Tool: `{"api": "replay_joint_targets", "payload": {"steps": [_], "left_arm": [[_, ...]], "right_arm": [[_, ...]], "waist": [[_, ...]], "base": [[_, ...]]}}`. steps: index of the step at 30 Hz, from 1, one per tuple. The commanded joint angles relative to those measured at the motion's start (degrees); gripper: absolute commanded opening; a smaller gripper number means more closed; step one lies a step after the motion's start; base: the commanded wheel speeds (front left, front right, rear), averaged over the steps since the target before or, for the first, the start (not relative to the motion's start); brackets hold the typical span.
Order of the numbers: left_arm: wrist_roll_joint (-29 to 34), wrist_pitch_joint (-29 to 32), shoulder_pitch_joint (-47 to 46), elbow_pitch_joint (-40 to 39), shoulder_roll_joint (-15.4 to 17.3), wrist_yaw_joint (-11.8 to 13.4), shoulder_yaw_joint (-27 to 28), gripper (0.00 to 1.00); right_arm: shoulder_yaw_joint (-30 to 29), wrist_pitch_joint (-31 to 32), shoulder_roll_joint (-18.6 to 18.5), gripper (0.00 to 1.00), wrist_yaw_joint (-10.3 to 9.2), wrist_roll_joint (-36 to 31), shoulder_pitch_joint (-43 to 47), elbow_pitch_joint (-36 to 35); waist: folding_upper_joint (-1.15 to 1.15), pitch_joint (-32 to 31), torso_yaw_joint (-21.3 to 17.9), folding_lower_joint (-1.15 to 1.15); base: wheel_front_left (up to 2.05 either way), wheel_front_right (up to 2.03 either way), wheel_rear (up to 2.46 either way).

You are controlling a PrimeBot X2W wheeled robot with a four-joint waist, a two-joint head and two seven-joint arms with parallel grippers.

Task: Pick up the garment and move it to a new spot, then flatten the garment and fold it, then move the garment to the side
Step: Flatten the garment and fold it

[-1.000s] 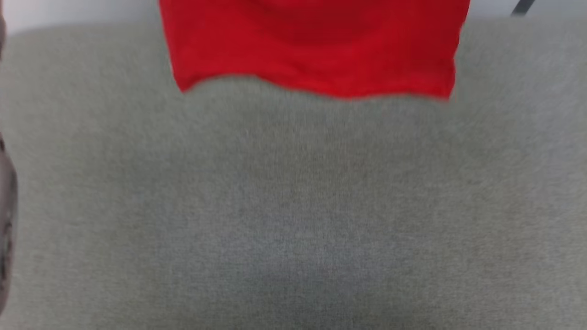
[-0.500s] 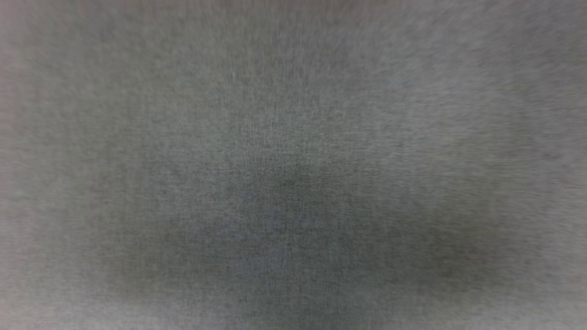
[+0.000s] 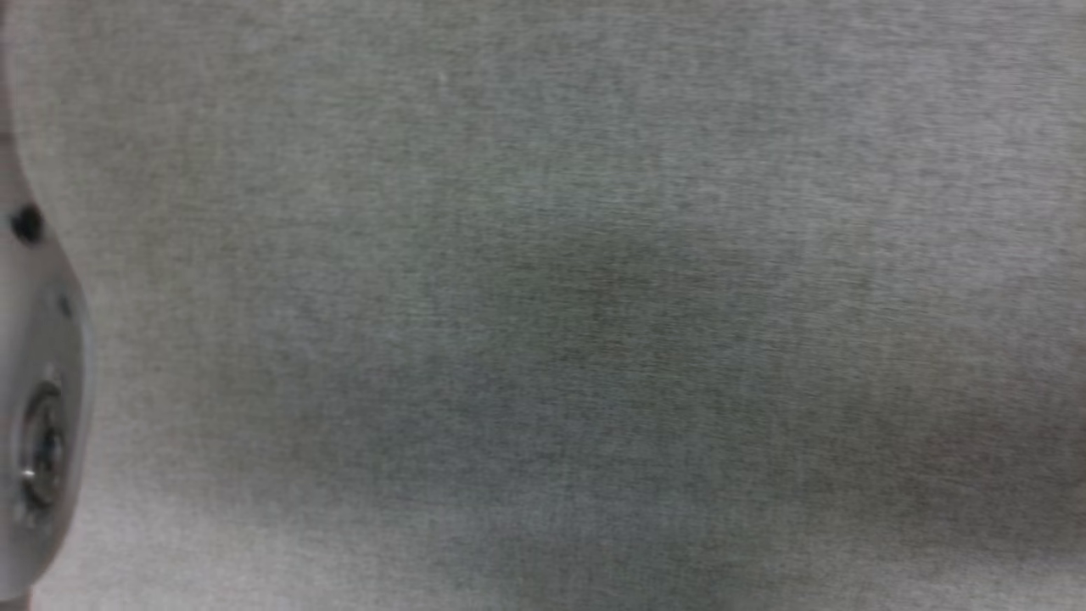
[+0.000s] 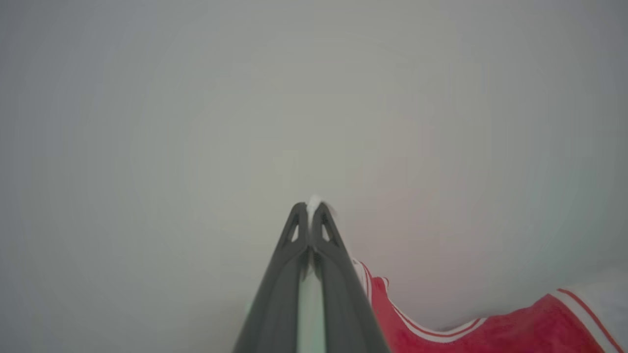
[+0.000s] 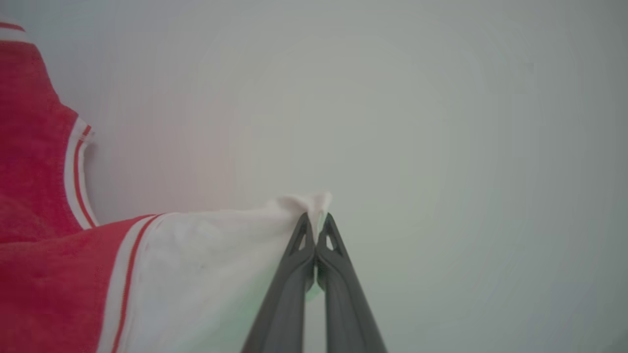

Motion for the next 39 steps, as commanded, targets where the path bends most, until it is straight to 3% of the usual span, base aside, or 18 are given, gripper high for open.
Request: {"api": "replay_joint_targets", "payload": {"steps": [1,7,13,22,28,31,39], "left_arm": [[-0.2,-0.2,1.6,0.8,-0.4,-0.2,0.1,0.0],[-1.9,-0.1,6.6,3.5,-0.6,-0.4,-5.7,0.0],[-11.3,3.5,16.6,-0.5,1.7,-0.4,-16.2,0.0],[-21.4,5.9,36.4,-11.9,11.4,-0.4,-27.6,0.0],[-24.8,5.1,51.6,-18.5,16.9,-0.4,-30.0,0.0],[-25.3,4.9,59.1,-21.8,19.4,0.8,-30.8,0.0],[-27.1,2.3,78.1,-32.0,24.3,6.9,-31.1,0.0]], "right_arm": [[0.3,0.0,-0.6,0.0,-0.07,1.2,1.0,0.1],[5.4,0.0,-3.3,0.0,-0.07,6.2,5.5,-0.4],[11.6,0.0,-9.9,0.0,-0.07,14.0,15.5,-4.1],[13.4,0.0,-18.2,0.0,-0.07,24.2,36.4,-12.5],[9.1,0.0,-18.8,0.0,-0.07,26.6,53.0,-18.1],[6.1,0.0,-17.8,0.0,-0.07,26.7,61.6,-20.8],[0.1,0.0,-15.1,0.0,-0.07,24.2,81.4,-27.2]], "waist": [[0.0,-1.2,1.3,0.0],[0.0,-7.0,1.9,0.0],[0.0,-15.7,2.6,0.0],[0.0,-28.1,2.4,0.0],[0.0,-34.7,1.4,0.0],[0.0,-37.4,1.1,0.0],[0.0,-41.8,0.0,0.0]], "base": [[0.0,0.0,0.0],[0.0,0.0,0.0],[0.0,0.0,0.0],[0.0,0.0,0.0],[0.0,0.0,0.0],[0.0,0.0,0.0],[0.0,0.0,0.0]]}}
